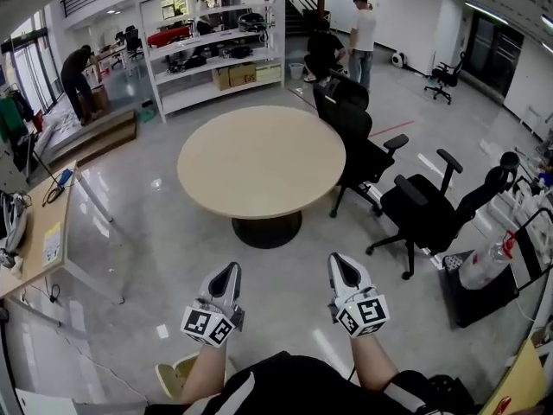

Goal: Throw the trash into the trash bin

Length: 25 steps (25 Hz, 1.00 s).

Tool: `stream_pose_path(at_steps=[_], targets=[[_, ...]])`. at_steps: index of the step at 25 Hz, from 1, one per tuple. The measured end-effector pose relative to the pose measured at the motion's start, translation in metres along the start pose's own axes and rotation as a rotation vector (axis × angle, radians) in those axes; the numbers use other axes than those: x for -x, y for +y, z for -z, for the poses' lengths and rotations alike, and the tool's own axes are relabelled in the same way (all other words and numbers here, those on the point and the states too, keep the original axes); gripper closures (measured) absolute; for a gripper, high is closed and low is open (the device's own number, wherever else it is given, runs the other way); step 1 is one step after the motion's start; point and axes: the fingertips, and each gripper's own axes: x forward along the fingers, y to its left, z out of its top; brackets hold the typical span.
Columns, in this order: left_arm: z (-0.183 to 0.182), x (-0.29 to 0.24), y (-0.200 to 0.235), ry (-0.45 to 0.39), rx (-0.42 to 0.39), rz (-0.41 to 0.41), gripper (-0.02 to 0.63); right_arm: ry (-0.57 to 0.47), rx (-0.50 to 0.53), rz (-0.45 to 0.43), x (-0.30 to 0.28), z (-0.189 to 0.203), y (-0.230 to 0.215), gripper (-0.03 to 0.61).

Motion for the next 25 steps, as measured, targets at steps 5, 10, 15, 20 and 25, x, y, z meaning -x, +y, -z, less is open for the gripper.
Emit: stream_pose_path(at_steps=[5,10,15,20,25], targets=[[0.026,-0.035,-0.076,0.031,0.039,0.092,0.612,0.008,0.034,0.098,0.063,-0.016,-0.052,0.574],[0.035,-0.059,-0.15,0.045,0.063,0.189,0.611,-0.002,0.032,0.206,0.127,-0.031,-0.099,0.574],[0.05,-0.072,-0.203,0.056,0.074,0.264,0.611,-0.027,0.025,0.284,0.184,-0.042,-0.129,0.574],[0.052,-0.087,-0.254,0.032,0.064,0.3,0.611,-0.037,0.05,0.38,0.245,-0.049,-0.156,0.574],[0.06,-0.105,-0.312,0.009,0.086,0.391,0.611,-0.081,0.056,0.524,0.32,-0.064,-0.191,0.574]])
